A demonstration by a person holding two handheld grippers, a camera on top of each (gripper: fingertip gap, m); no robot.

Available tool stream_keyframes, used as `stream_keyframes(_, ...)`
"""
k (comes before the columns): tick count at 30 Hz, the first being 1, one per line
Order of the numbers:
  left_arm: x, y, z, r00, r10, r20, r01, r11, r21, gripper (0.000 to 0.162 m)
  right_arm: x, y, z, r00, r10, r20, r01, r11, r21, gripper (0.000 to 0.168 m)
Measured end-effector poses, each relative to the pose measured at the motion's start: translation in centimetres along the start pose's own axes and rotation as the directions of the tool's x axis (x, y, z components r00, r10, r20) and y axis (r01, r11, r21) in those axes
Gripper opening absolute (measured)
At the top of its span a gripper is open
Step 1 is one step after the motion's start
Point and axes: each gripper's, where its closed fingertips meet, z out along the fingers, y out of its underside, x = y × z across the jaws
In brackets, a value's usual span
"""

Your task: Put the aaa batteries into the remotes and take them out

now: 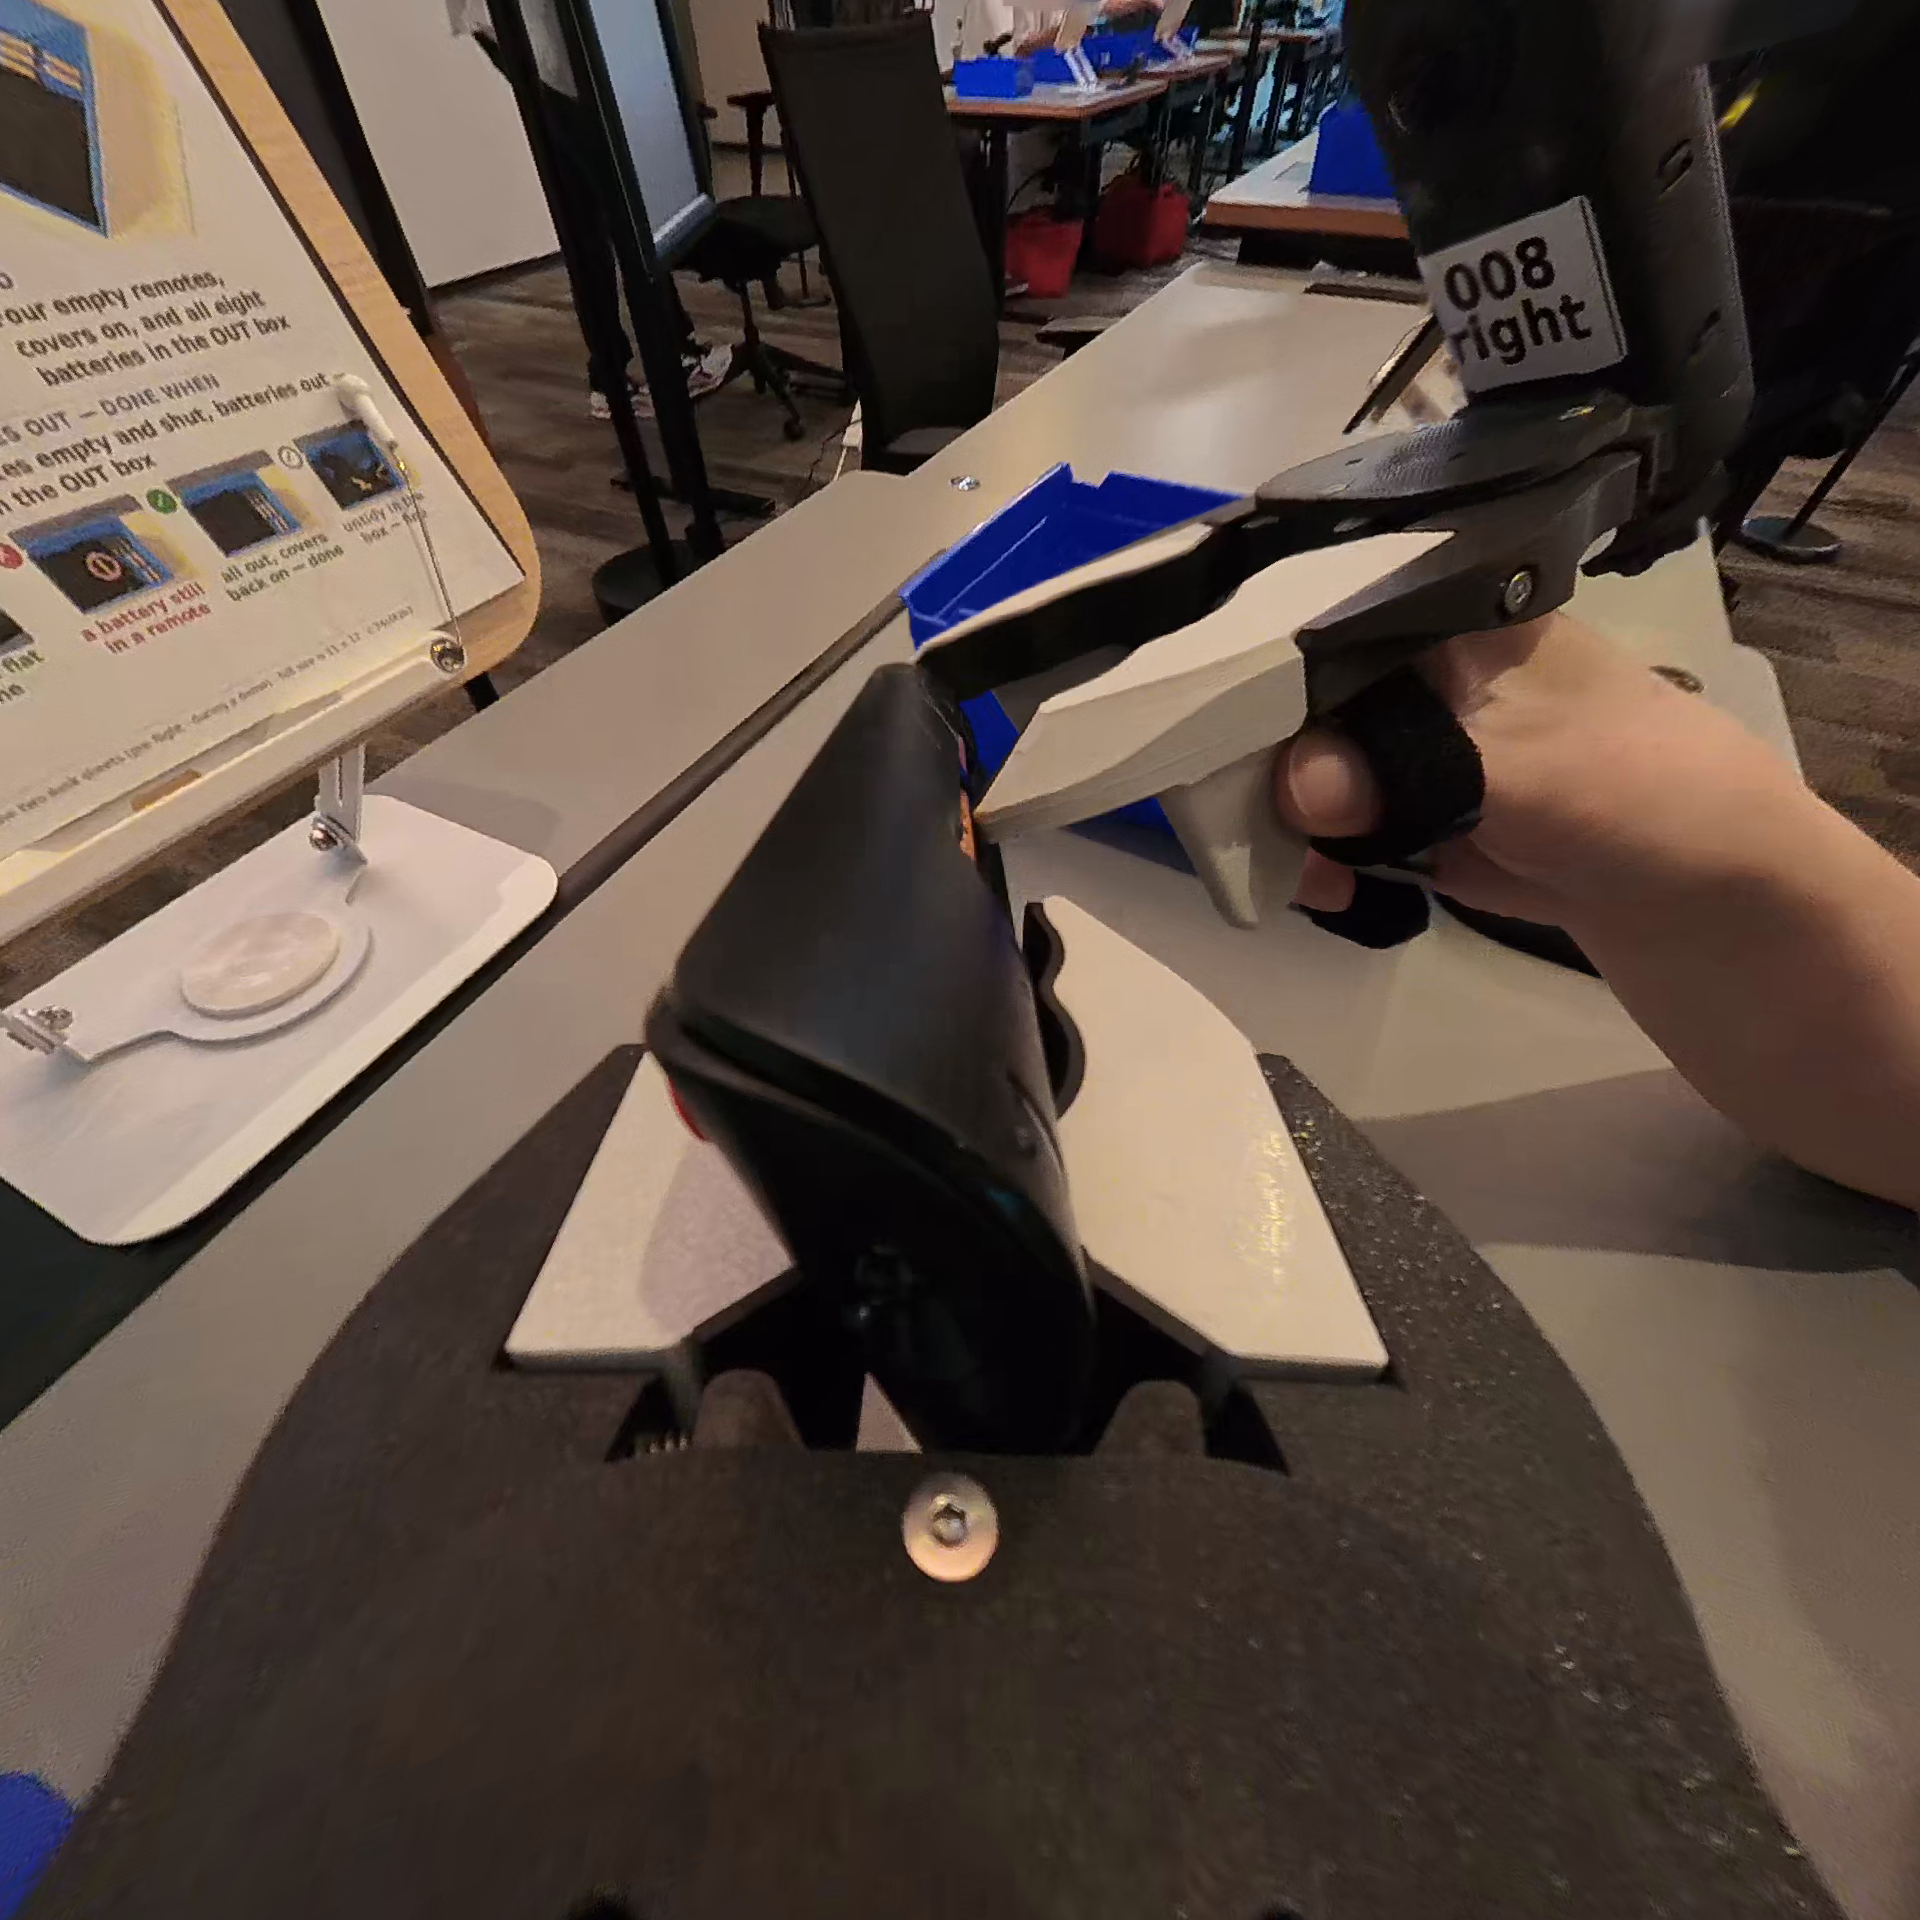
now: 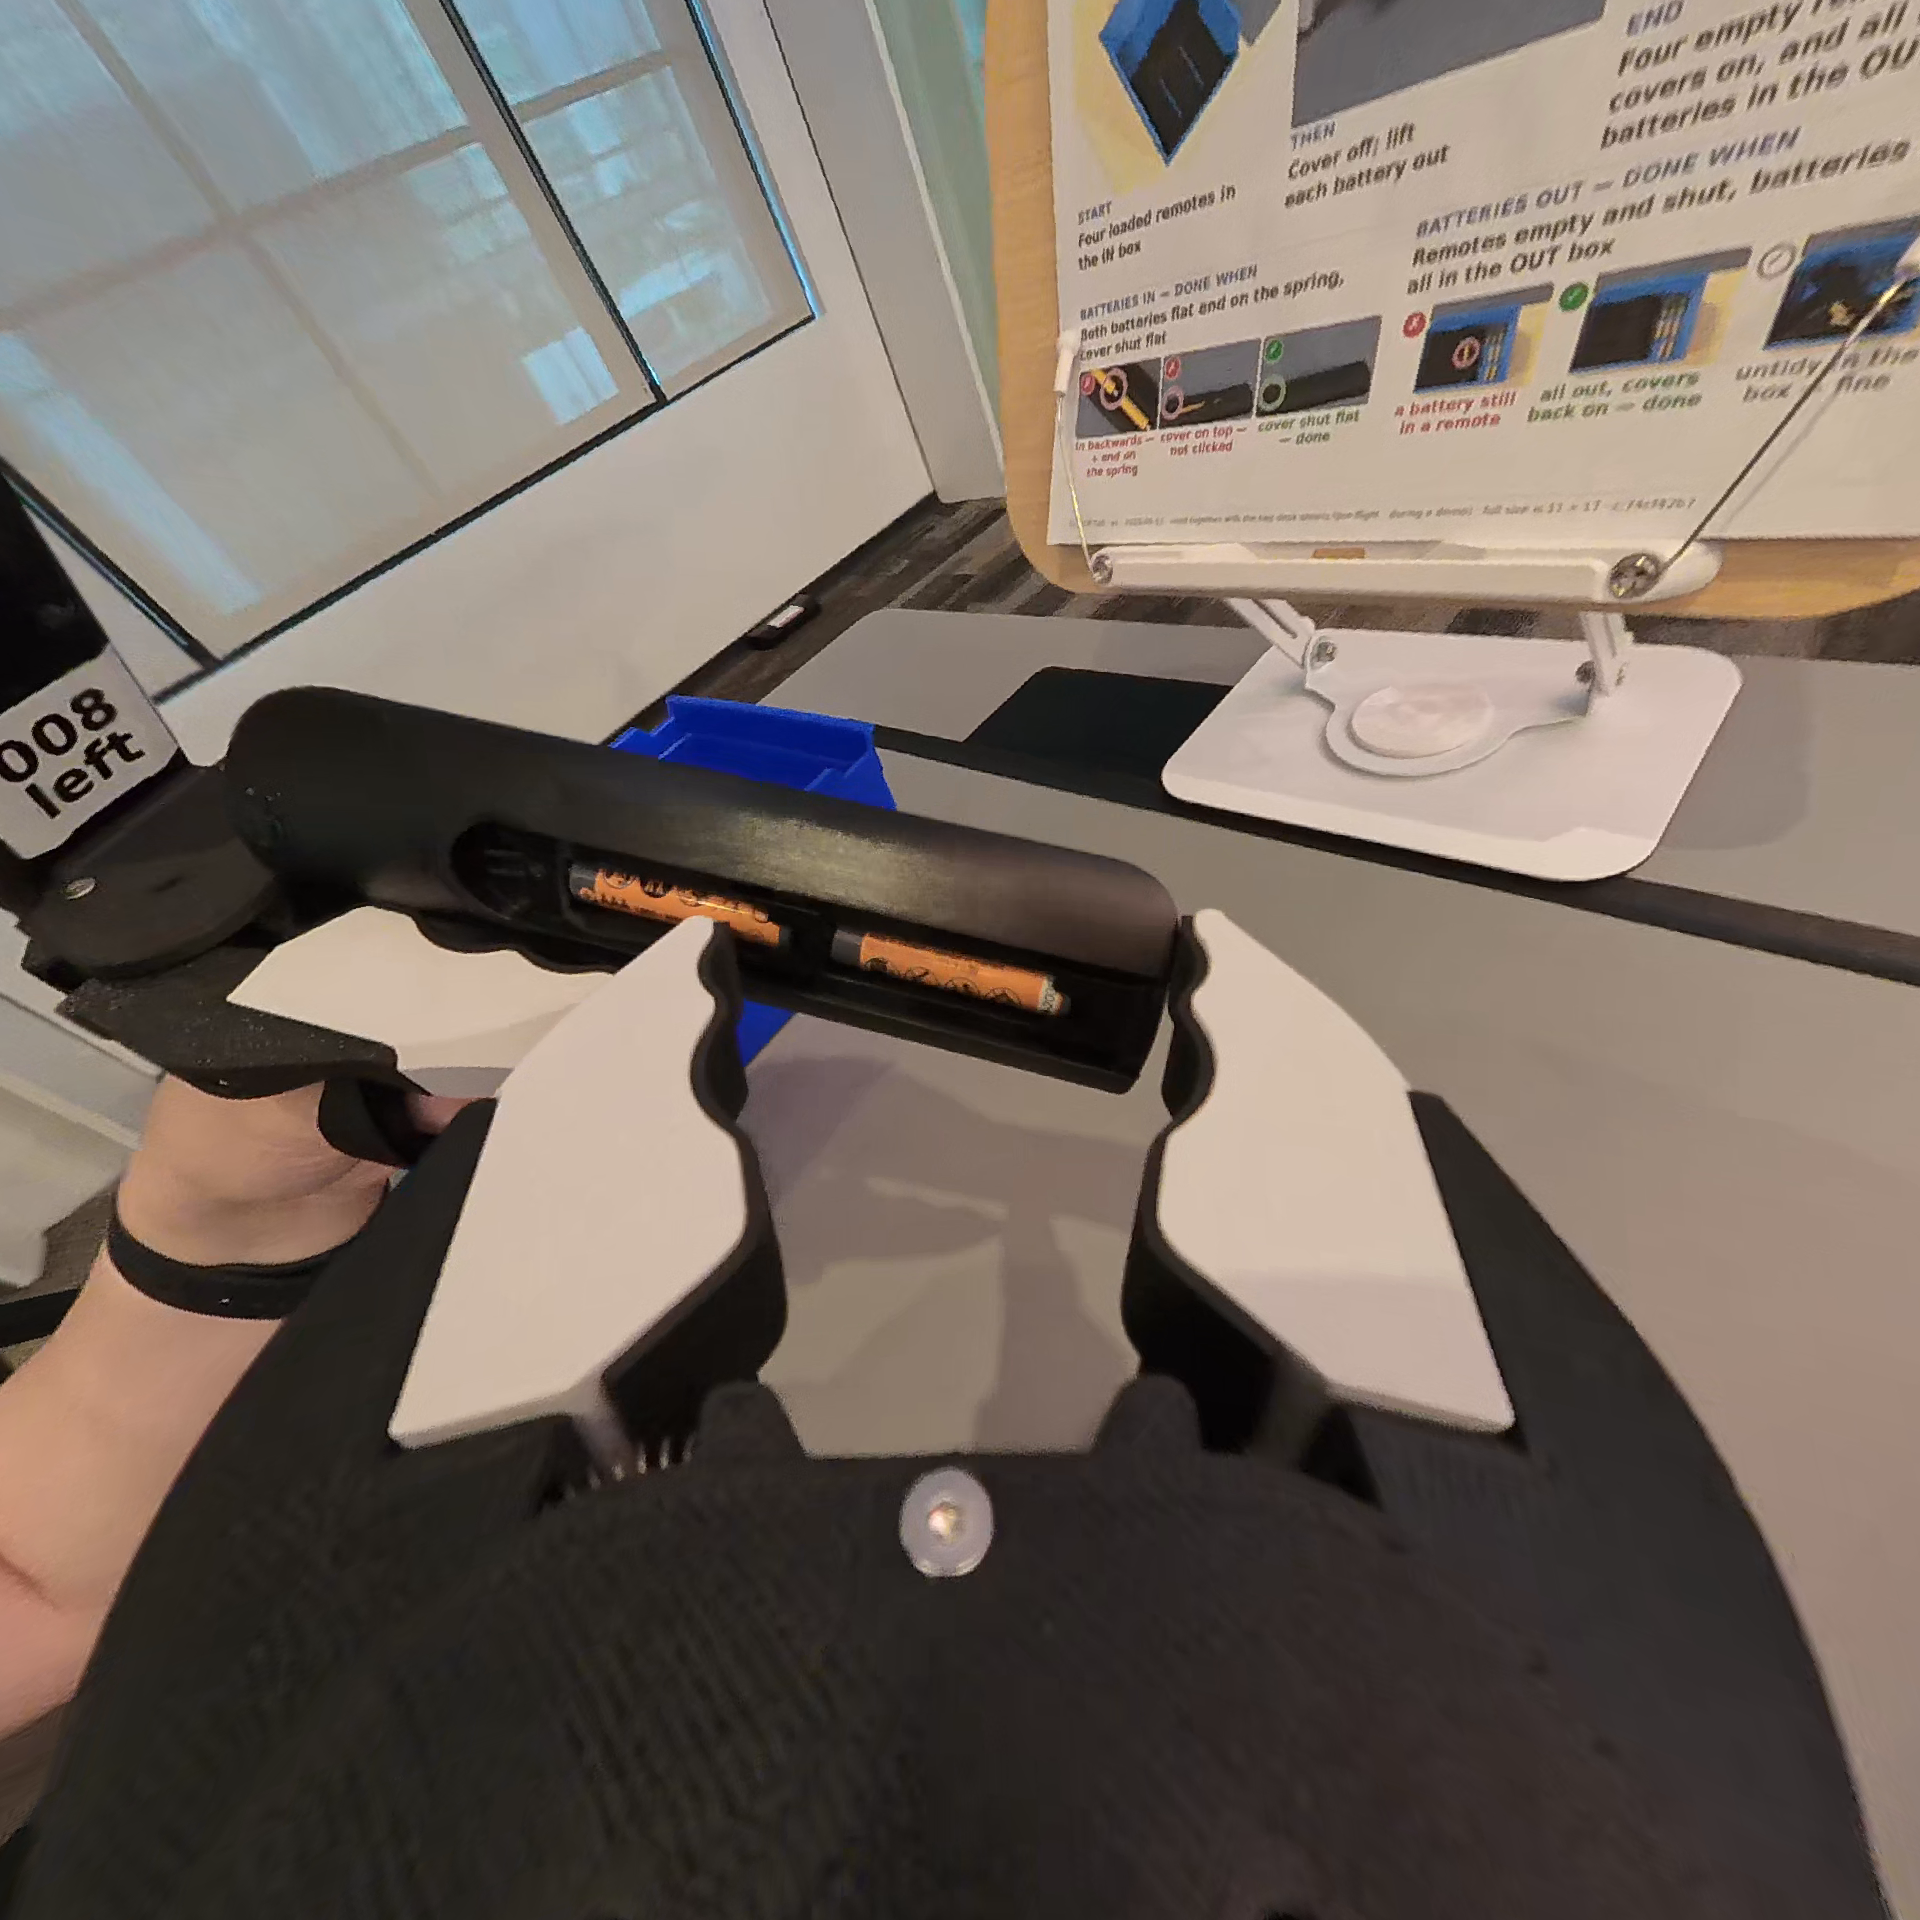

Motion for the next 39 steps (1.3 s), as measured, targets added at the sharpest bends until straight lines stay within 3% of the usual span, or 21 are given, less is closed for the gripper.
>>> stream_keyframes(7,-0.8,2.4,1.0,0.997,-0.041,0.059,0.048,0.991,-0.125,0.027,1.3,2.1,1.7,0.981,0.179,0.081,-0.175,0.983,-0.052,0.089)
stream_keyframes(21,-1.9,6.9,2.2,0.978,-0.185,0.095,0.205,0.933,-0.296,0.027,3.2,7.0,4.1,0.936,0.334,0.113,-0.302,0.925,-0.232,0.089)
stream_keyframes(39,-2.0,7.7,2.2,0.973,-0.207,0.103,0.23,0.913,-0.336,0.027,3.4,8.0,4.5,0.91,0.398,0.121,-0.355,0.895,-0.27,0.088)
